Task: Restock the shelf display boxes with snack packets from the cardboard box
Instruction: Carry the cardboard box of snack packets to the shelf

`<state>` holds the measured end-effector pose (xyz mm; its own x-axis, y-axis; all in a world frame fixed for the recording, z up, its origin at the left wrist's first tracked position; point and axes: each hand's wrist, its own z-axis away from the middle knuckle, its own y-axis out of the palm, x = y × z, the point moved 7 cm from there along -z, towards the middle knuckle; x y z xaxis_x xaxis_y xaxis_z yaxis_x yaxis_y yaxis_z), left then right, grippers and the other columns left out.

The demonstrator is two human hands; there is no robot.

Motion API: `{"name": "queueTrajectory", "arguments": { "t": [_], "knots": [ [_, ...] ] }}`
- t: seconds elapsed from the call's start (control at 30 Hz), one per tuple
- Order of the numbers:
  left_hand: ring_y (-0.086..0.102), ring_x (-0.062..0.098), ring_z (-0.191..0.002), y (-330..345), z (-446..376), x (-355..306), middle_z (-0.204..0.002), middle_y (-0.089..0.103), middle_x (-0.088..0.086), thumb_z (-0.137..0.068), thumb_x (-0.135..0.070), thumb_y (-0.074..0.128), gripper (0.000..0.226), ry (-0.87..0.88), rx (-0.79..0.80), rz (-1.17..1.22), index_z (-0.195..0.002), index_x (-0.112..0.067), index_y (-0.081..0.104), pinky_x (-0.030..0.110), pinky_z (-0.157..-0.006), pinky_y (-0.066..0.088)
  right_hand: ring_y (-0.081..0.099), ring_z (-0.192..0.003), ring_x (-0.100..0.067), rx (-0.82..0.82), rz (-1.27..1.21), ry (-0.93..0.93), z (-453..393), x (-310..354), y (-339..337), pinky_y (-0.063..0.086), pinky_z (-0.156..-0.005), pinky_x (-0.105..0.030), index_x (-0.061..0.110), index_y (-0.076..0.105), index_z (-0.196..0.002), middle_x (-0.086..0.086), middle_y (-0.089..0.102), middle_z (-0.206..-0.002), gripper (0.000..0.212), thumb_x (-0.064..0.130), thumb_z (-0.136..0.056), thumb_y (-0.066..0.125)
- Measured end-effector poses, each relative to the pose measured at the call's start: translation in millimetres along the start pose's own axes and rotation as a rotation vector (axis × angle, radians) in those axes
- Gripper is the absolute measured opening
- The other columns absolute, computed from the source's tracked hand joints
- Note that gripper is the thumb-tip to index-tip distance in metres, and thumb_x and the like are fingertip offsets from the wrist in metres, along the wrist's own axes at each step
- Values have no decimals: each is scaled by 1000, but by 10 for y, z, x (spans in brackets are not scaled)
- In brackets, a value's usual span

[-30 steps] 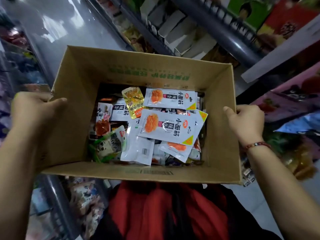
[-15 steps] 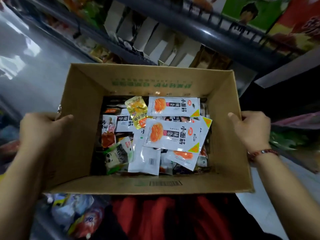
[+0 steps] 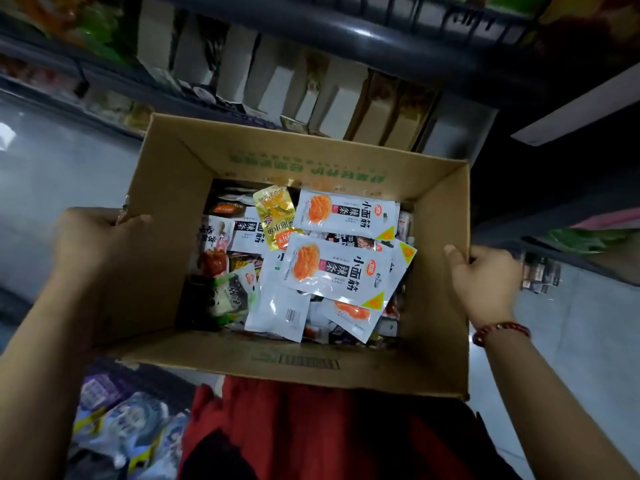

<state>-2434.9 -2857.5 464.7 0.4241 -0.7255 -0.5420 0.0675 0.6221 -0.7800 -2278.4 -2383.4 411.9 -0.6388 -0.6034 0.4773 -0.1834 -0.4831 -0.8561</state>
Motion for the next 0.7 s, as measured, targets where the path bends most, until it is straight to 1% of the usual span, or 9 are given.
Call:
{"name": "queueTrajectory", "arguments": {
  "t": [0.07,0.2,0.27,0.4,0.43,0.5,0.57,0.63,0.7],
  "knots": [
    [53,19,-69,93,-179,10,-74,57,10,-85,-32,69,33,7,20,-36,-82,0,68,36,-66,42,41,-46,-28,10,-22,46,11,-45,92,25,-46,-26,-11,57,-61,-21,51,-51,45,22,-91,60],
    [61,26,-68,286,-465,-5,-68,62,16,-86,-27,69,26,76,65,-39,-72,-6,66,39,-65,48,38,-44,-25,10,-14,139,51,-114,333,24,-46,-28,-2,49,-54,-11,40,-45,47,22,-92,59],
    [61,29,-67,386,-625,-14,-70,64,16,-88,-25,68,23,114,91,-61,-73,-8,67,38,-66,49,39,-44,-26,4,-35,206,93,-140,488,27,-47,-29,1,47,-52,-8,38,-44,47,22,-92,58],
    [56,26,-62,639,-1142,82,-73,63,16,-91,-22,66,24,173,167,-101,-76,-3,67,28,-59,42,31,-43,-23,-100,-15,274,185,-83,867,22,-46,-29,8,31,-47,-7,30,-42,53,18,-91,60],
    [52,25,-60,712,-1313,140,-72,59,15,-91,-23,66,23,190,189,-121,-76,-7,64,27,-58,38,32,-43,-25,-130,-10,290,200,-52,977,24,-47,-32,6,33,-47,-9,31,-43,53,17,-90,61],
    [46,22,-62,834,-1623,252,-71,52,12,-91,-27,66,24,210,217,-161,-75,-14,55,28,-56,32,41,-48,-33,-165,-7,342,198,1,1194,35,-50,-38,-7,45,-52,-20,41,-48,47,18,-90,61],
    [46,22,-64,937,-1904,366,-70,51,12,-90,-27,67,25,223,231,-183,-74,-13,54,29,-56,32,50,-55,-39,-169,-14,393,176,47,1427,43,-56,-41,-13,54,-62,-28,51,-56,44,20,-90,61],
    [49,23,-65,1050,-2111,458,-69,53,13,-90,-27,68,26,229,251,-191,-73,-11,57,30,-57,35,52,-58,-41,-153,-17,443,166,43,1668,43,-56,-40,-13,58,-66,-29,55,-60,43,21,-90,60],
    [50,24,-64,1189,-2275,553,-68,54,13,-90,-28,68,27,243,264,-205,-71,-11,58,31,-60,37,52,-57,-39,-146,-12,481,159,9,1893,38,-53,-36,-13,59,-66,-29,55,-60,43,22,-90,60]
  ]
}}
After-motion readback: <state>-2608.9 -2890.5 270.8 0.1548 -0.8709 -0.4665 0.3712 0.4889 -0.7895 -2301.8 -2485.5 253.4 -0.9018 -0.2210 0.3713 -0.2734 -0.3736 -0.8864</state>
